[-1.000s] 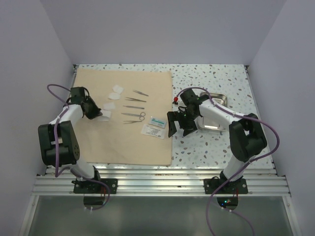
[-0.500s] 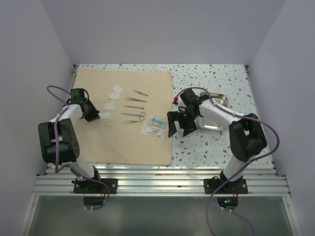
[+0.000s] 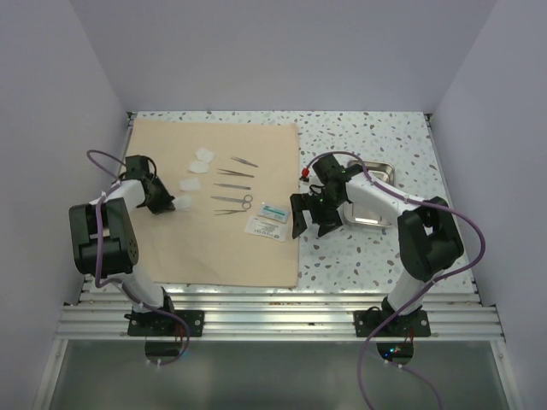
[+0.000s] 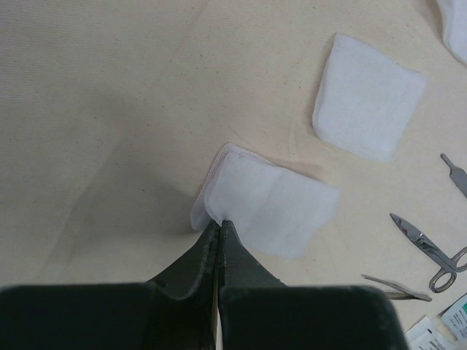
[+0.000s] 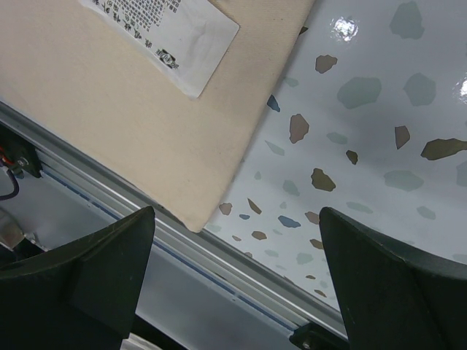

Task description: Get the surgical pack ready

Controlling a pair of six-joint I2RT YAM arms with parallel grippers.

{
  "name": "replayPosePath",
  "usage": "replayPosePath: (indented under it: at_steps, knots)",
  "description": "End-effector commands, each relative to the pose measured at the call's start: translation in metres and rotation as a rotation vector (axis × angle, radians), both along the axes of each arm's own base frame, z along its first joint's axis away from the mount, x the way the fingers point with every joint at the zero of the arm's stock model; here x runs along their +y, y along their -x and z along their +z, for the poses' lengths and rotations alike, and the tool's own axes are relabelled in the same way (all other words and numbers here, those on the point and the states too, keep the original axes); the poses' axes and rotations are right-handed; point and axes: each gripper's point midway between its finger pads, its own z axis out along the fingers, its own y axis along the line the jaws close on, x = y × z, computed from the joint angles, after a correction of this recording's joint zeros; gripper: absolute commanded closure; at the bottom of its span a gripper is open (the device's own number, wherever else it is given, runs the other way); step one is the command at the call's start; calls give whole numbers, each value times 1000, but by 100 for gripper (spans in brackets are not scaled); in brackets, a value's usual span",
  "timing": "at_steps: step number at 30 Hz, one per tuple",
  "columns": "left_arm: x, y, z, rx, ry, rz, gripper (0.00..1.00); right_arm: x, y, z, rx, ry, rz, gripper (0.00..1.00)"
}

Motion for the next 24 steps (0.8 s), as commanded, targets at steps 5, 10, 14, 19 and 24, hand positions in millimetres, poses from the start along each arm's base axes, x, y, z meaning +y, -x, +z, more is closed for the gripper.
replayPosePath:
  at_steps: [5,10,14,19,24]
  knots:
    - [11,-13,25,-67,-42,-5,81,6,-4,5,-10,-23,23,1]
    - [17,-9,40,-96,-86,6,55,7,-3,5,-7,-28,20,1]
    - [18,-4,38,-82,-98,14,53,8,-3,5,-5,-33,23,1]
    - [13,-2,26,-67,-72,6,53,7,-2,5,-4,-31,23,1]
    - [12,-7,18,-62,-54,5,54,6,-2,4,-4,-28,22,1]
